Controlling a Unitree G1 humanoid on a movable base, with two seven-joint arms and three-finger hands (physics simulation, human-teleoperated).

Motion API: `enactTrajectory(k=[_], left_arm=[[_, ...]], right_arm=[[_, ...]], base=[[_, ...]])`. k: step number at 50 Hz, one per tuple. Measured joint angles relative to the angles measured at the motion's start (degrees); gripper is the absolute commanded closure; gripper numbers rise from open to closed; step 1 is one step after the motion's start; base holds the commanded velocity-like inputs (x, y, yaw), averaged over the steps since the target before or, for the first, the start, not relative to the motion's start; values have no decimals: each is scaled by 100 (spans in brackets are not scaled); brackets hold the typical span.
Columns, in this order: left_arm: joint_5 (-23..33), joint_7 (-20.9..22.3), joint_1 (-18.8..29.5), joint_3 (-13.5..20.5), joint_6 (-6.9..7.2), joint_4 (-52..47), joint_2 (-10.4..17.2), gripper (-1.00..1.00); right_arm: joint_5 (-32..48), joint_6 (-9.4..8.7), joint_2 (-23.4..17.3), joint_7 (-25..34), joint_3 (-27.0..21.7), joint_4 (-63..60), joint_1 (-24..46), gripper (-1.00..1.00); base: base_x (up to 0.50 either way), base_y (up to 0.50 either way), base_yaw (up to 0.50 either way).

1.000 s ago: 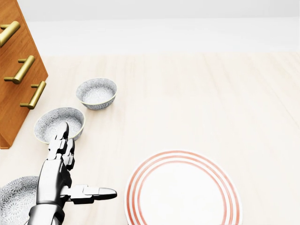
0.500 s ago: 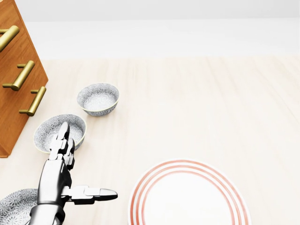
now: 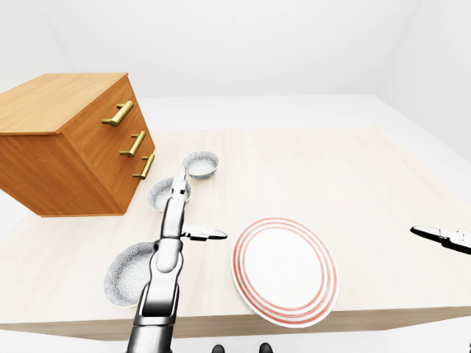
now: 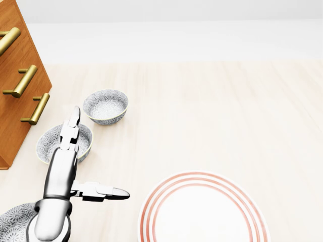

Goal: Put the bowl in the middle on the plate.

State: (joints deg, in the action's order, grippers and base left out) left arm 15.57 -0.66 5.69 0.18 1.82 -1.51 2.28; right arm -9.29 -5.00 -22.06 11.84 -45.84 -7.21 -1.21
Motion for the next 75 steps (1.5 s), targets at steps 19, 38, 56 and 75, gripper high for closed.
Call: enactTrajectory(k=[19, 38, 56, 75], left_arm=[[1017, 463, 599, -93, 318, -716, 82, -100], [2276, 1064, 1212, -158, 318, -559, 227, -100], [3620, 1494, 1574, -193, 318, -111, 370, -100], [4340, 1727, 1864, -61, 175, 549, 644, -100]], right_arm=[[-6, 0, 8, 30, -4, -6, -9, -100], [36, 0, 8, 39, 21, 54, -16, -100], [74, 0, 15, 48, 10, 11, -20, -100], [115, 0, 16, 44, 27, 40, -18, -100]], base=[[0, 0, 0], [0, 0, 0], [0, 0, 0], [0, 0, 0]])
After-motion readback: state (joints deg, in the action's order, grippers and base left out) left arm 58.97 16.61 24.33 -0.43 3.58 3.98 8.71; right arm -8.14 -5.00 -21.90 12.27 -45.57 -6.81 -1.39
